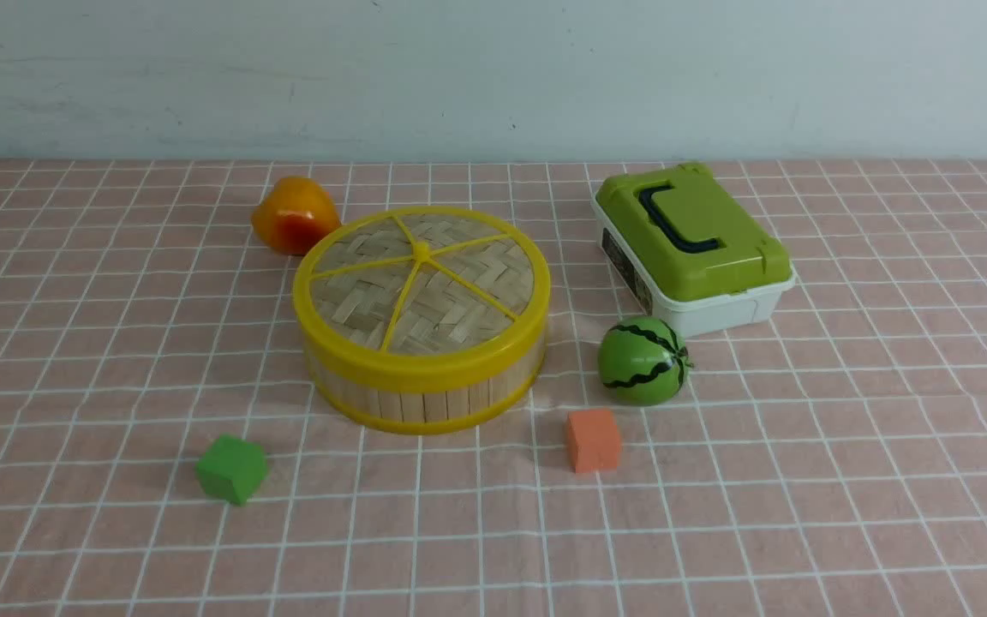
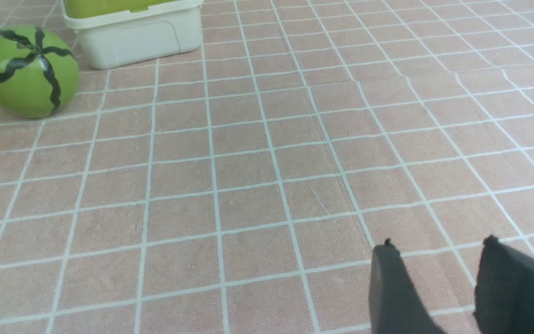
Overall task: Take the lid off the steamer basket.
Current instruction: Use the left arm to lift the lid of the steamer
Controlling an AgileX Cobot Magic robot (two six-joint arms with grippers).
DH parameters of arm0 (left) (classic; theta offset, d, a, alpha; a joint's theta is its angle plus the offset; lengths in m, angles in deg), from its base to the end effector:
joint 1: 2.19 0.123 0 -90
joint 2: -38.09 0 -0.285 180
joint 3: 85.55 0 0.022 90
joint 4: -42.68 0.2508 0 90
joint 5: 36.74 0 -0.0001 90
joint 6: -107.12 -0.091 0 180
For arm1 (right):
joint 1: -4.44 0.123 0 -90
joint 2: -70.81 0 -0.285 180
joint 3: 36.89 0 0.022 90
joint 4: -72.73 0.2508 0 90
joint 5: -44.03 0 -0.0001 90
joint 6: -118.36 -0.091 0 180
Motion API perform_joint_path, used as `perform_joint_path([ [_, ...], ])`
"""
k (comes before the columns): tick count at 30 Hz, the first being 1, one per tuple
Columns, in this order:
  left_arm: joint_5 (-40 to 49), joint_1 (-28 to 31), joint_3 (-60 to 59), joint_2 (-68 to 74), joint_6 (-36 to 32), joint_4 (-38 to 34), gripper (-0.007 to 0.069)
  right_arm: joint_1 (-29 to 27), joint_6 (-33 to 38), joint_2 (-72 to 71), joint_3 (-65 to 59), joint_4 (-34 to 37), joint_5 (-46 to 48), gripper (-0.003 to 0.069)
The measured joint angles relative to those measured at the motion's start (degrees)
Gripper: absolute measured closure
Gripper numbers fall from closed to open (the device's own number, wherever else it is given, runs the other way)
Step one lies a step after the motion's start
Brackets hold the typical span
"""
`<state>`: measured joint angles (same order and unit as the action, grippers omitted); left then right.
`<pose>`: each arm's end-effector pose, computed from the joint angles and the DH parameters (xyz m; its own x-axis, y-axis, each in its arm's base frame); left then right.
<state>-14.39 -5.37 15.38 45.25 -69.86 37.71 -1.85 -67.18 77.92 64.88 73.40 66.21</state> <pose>0.0520 -0.0059 0.1680 -0.3256 -0.1146 -0.9385 0.0439 0.9897 -0.1361 0.0519 -0.0053 0.1731 -0.2862 0.1395 -0.9480 0.1369 0.9851 0.1037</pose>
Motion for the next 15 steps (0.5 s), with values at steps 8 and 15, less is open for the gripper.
perform_joint_path([
  [8, 0.00, 0.00, 0.00, 0.00, 0.00, 0.00, 0.0584, 0.00, 0.00, 0.00, 0.00, 0.00, 0.00, 0.0418],
  [15, -0.06, 0.00, 0.00, 0.00, 0.00, 0.00, 0.0574, 0.00, 0.00, 0.00, 0.00, 0.00, 0.00, 0.0418],
])
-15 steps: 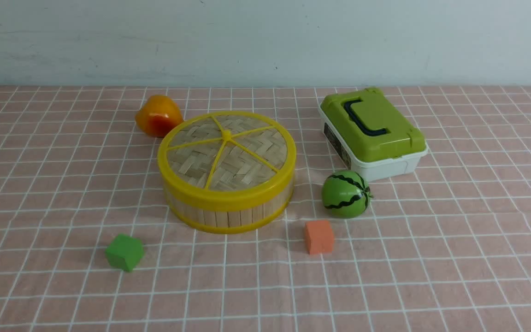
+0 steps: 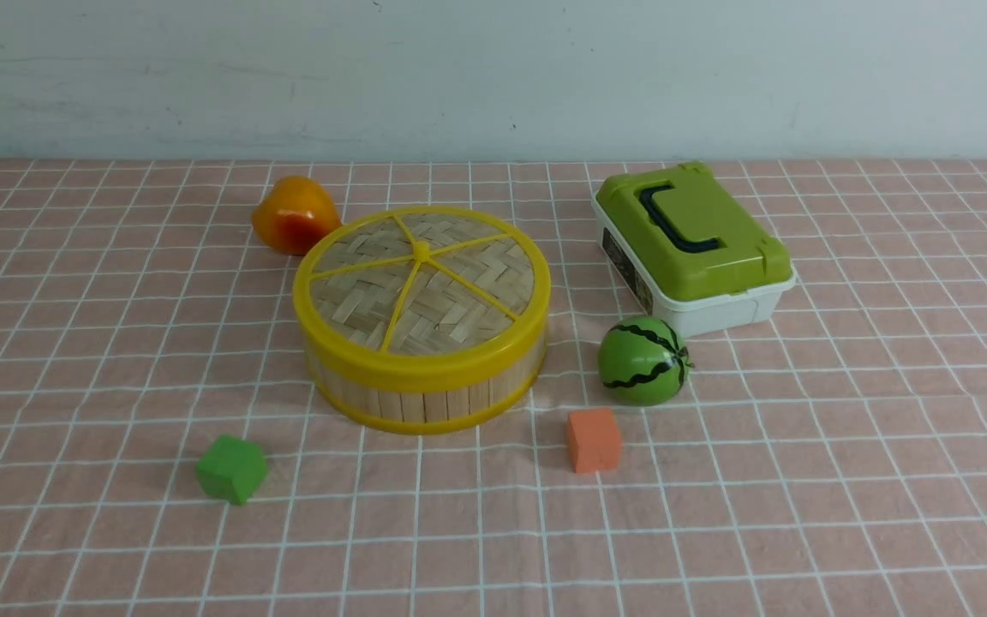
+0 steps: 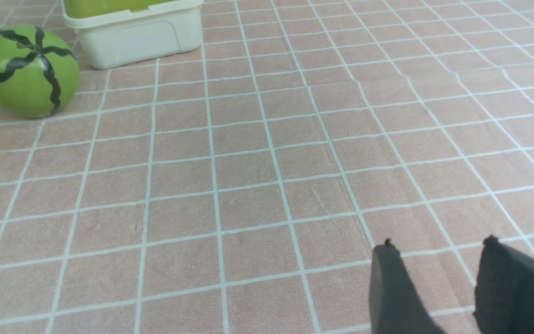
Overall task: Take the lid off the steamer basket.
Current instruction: Use the left arm to lift the lid of the steamer
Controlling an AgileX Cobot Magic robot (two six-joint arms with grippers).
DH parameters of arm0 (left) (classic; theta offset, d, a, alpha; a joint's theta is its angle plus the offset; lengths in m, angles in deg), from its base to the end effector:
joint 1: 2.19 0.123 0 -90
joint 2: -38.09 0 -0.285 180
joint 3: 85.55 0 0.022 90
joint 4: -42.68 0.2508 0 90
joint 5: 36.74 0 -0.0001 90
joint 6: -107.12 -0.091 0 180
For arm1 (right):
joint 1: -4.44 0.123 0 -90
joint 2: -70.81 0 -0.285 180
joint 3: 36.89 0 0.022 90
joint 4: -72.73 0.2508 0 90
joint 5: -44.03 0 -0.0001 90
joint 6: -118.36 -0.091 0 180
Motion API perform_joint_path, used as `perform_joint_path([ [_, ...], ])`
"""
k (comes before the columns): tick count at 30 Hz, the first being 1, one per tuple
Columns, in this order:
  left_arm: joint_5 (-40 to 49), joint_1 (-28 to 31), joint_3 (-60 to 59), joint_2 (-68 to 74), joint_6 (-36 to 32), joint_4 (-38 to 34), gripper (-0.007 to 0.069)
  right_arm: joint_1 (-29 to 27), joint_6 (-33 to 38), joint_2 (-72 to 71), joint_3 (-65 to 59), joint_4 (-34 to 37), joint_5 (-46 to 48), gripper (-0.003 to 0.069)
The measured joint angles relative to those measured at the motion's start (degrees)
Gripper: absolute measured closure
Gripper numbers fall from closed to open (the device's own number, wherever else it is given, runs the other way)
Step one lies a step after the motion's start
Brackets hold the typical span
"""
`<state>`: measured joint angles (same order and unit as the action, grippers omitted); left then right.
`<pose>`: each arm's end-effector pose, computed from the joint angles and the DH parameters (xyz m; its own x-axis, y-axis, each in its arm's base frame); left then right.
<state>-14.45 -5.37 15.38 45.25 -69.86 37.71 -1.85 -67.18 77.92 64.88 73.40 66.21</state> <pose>0.0520 -0.0059 0.1681 -0.3246 -0.1147 -0.9389 0.0439 0.9897 -0.1361 0.0519 -0.0053 0.1731 -0.2862 0.1395 -0.9480 0.1369 0.9851 0.1037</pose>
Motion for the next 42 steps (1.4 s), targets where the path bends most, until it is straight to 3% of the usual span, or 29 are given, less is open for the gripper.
perform_joint_path([
  [29, -2.20, 0.00, 0.00, 0.00, 0.00, -0.06, 0.0545, 0.00, 0.00, 0.00, 0.00, 0.00, 0.00, 0.0418],
  [36, -21.47, 0.00, 0.00, 0.00, 0.00, -0.06, 0.0538, 0.00, 0.00, 0.00, 0.00, 0.00, 0.00, 0.0418],
  [40, -37.52, 0.00, 0.00, 0.00, 0.00, -0.06, 0.0533, 0.00, 0.00, 0.00, 0.00, 0.00, 0.00, 0.0418],
  [42, -40.41, 0.00, 0.00, 0.00, 0.10, -0.06, 0.0533, 0.00, 0.00, 0.00, 0.00, 0.00, 0.00, 0.0418],
])
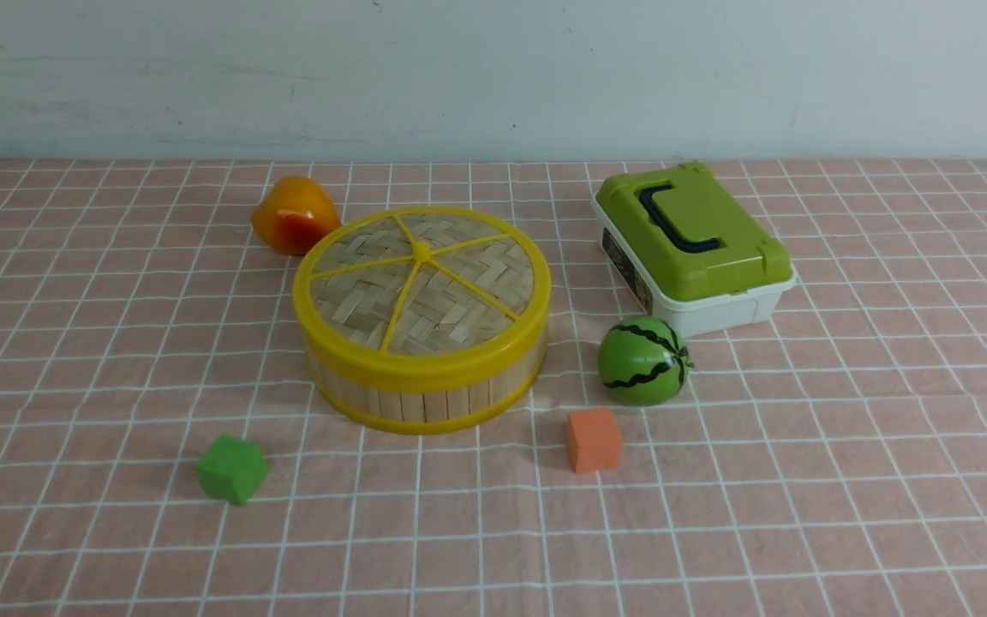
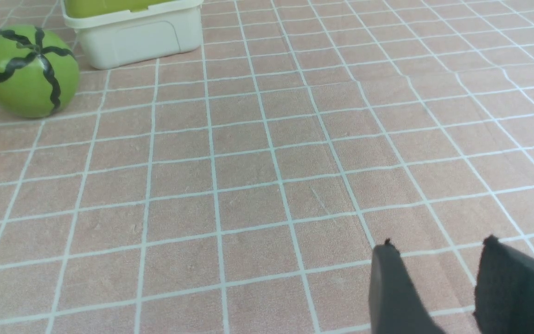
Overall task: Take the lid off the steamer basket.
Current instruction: Use the left arm to lift the lid of the steamer
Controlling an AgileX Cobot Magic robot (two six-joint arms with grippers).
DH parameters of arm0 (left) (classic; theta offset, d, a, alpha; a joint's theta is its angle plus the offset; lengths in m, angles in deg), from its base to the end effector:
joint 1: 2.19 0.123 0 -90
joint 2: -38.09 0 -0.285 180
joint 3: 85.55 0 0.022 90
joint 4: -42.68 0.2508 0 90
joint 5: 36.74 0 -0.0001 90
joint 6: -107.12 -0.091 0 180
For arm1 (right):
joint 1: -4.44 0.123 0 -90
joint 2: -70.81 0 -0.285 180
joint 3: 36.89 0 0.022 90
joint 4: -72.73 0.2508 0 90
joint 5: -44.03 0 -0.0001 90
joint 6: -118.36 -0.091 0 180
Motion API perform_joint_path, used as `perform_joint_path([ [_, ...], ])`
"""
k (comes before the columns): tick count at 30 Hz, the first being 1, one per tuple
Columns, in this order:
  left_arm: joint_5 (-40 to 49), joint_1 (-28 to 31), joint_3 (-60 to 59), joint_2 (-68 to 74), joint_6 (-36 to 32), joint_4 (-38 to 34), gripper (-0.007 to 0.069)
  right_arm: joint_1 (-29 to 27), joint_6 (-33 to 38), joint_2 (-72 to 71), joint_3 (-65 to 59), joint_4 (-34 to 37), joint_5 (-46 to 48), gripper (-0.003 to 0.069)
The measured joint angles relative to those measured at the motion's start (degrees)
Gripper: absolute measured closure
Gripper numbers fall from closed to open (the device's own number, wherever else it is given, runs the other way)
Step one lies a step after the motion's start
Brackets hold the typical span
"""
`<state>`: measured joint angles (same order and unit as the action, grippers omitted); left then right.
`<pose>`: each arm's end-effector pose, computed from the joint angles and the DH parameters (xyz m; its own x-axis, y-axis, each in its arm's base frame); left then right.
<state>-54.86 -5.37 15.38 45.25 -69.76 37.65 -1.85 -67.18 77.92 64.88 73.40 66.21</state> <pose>0.0506 -0.0003 0.2307 0.3635 -0.1578 -0.9181 0.0809 0.9872 -0.1377 0.0519 -0.0053 0.1731 -0.2862 0.1395 -0.9480 0.1369 0.9851 0.1037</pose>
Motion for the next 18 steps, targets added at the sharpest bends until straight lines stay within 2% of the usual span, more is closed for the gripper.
perform_joint_path([
  [1, -5.11, 0.00, 0.00, 0.00, 1.71, -0.43, 0.0533, 0.00, 0.00, 0.00, 0.00, 0.00, 0.00, 0.0418],
  [2, -5.68, 0.00, 0.00, 0.00, 2.07, -0.43, 0.0533, 0.00, 0.00, 0.00, 0.00, 0.00, 0.00, 0.0418],
  [4, -12.62, 0.00, 0.00, 0.00, 9.03, -2.67, 0.0532, 0.00, 0.00, 0.00, 0.00, 0.00, 0.00, 0.0418],
  [8, -14.52, 0.00, 1.38, 0.00, 14.21, -5.64, 0.0542, 0.00, 0.00, 0.00, 0.00, 0.00, 0.00, 0.0418],
  [10, -10.45, 0.00, 4.77, 0.00, 14.95, -6.02, 0.0573, 0.00, 0.00, 0.00, 0.00, 0.00, 0.00, 0.0418],
  [12, -0.50, 0.00, 14.06, 0.68, 13.15, -6.09, 0.0638, 0.00, 0.00, 0.00, 0.00, 0.00, 0.00, 0.0418],
  [16, 15.36, 0.00, 26.65, 8.28, 6.01, -5.98, 0.0637, 0.00, 0.00, 0.00, 0.00, 0.00, 0.00, 0.0418],
  [18, 19.78, 0.00, 30.23, 12.59, 3.48, -5.98, 0.0637, 0.00, 0.00, 0.00, 0.00, 0.00, 0.00, 0.0418],
])
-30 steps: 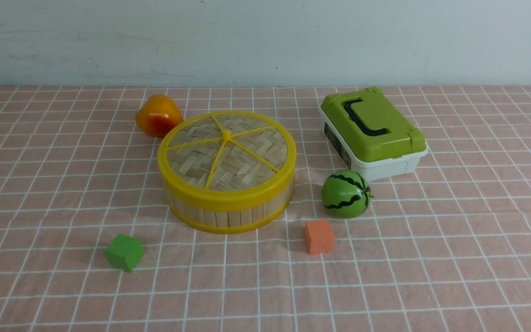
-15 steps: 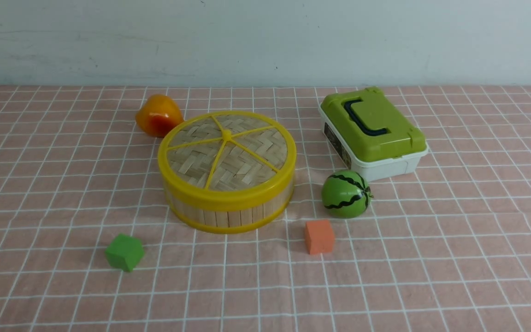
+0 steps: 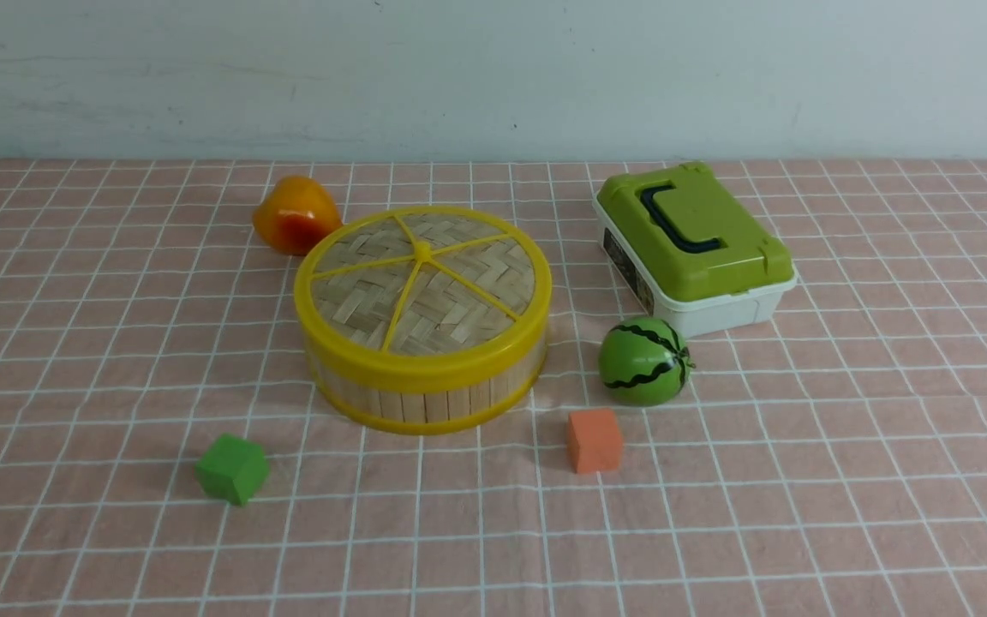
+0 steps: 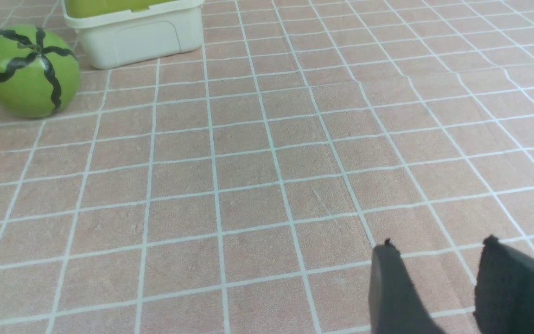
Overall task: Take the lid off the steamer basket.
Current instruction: Use the left arm to lift the lid of the steamer
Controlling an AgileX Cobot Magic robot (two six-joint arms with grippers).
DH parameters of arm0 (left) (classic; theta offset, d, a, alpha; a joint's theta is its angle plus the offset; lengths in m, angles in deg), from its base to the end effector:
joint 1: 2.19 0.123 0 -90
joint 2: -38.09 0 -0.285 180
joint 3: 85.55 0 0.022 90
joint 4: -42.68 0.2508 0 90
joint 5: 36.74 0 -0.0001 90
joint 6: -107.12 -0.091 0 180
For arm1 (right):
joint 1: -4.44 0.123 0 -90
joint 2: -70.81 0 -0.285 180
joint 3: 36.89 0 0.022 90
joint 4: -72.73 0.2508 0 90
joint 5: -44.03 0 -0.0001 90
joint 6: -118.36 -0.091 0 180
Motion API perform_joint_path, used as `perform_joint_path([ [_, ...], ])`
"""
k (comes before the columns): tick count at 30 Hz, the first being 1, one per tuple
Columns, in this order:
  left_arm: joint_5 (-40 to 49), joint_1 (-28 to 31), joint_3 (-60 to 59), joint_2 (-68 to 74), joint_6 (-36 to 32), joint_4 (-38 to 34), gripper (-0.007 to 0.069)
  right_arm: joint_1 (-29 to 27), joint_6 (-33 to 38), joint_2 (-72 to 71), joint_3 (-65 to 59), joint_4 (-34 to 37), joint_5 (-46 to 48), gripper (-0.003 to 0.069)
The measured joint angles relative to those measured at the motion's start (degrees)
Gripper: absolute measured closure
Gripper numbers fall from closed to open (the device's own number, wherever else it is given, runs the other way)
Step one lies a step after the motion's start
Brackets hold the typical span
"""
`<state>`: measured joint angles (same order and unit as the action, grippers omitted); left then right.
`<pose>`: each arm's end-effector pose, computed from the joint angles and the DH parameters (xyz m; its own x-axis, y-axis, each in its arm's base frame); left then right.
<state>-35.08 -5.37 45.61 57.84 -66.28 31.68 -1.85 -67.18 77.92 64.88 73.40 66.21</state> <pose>0.0428 -0.0029 0.3620 0.3037 -0.3196 -0.8975 0.1600 0.9458 -0.2827 0.0519 -0.0053 0.1731 -0.2862 0.1395 -0.9480 0.1369 0.9851 0.1037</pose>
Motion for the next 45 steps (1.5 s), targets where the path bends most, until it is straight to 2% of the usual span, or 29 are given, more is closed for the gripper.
perform_joint_path([
  [10, 6.76, 0.00, 4.03, 24.69, -2.77, -1.11, 0.0637, 0.00, 0.00, 0.00, 0.00, 0.04, 0.00, 0.0418],
  [15, 23.43, 0.00, 9.54, 37.99, -2.58, -3.84, 0.0637, 0.00, 0.00, 0.00, 0.00, -0.01, 0.00, 0.0418],
  [18, 36.77, 0.00, 17.82, 47.95, -2.58, -7.00, 0.0637, 0.00, 0.00, 0.00, 0.00, -0.01, 0.00, 0.0418],
  [20, 41.43, 0.00, 22.45, 52.97, -2.88, -8.99, 0.0637, 0.00, 0.00, 0.00, 0.00, -0.01, 0.00, 0.0418],
  [27, 46.89, 0.00, 37.22, 67.65, -6.07, -15.02, 0.0637, 0.00, 0.00, 0.00, 0.00, -0.01, 0.00, 0.0418],
  [39, 58.60, -0.93, 67.26, 86.57, -5.20, -15.44, 0.0637, 0.00, 0.00, 0.00, 0.00, -0.01, 0.00, 0.0418],
  [45, 62.51, -8.58, 79.58, 94.44, -2.67, -10.44, 0.0615, 0.00, 0.00, 0.00, 0.00, -0.01, 0.00, 0.0418],
])
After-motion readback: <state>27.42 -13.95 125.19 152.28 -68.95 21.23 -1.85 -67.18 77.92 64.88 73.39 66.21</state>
